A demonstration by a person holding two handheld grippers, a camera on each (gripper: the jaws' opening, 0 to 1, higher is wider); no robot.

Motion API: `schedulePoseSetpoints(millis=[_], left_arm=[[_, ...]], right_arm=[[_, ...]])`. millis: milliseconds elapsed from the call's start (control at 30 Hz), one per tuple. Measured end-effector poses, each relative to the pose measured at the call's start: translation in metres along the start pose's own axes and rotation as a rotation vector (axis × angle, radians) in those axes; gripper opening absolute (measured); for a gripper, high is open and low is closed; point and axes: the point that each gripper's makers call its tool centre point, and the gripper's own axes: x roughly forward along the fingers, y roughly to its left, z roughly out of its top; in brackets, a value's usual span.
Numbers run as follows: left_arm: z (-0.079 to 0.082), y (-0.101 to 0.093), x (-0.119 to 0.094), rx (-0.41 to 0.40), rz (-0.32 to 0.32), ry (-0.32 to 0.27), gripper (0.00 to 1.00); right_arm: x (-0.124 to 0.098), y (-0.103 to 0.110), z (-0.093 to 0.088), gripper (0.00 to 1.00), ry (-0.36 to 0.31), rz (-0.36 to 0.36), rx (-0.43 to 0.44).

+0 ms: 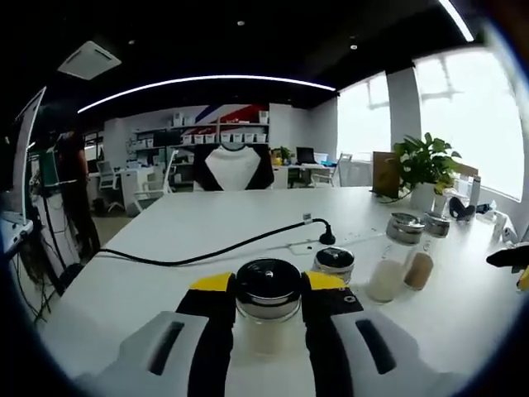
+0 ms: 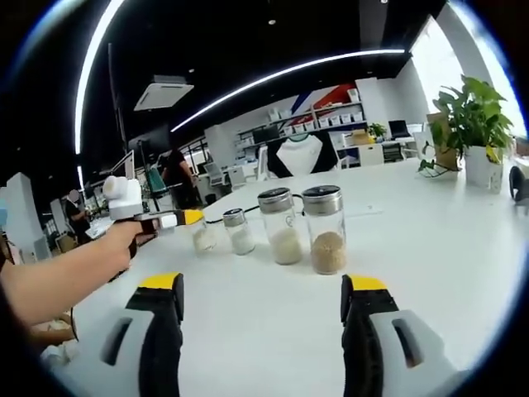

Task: Rotate the seasoning bottle until the label or dispensing opening points toward the visible target arrow and the bottle remains upright within the marked orientation range

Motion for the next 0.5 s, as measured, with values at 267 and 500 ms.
schedulePoseSetpoints(millis=[267,500], left_arm=[[0.013,-0.033,-0.040,0.012,-0.086,-0.009,0.32],[0.022,-0.071,-0.083,-0.003,-0.191,-0.028,0.32]], right_arm=[[-0.012,0.034,0.007,0.72,-0.007,0.094,-0.051],[-0.023,0.057,0.008,0.70,-0.008,0.156,-0.083]])
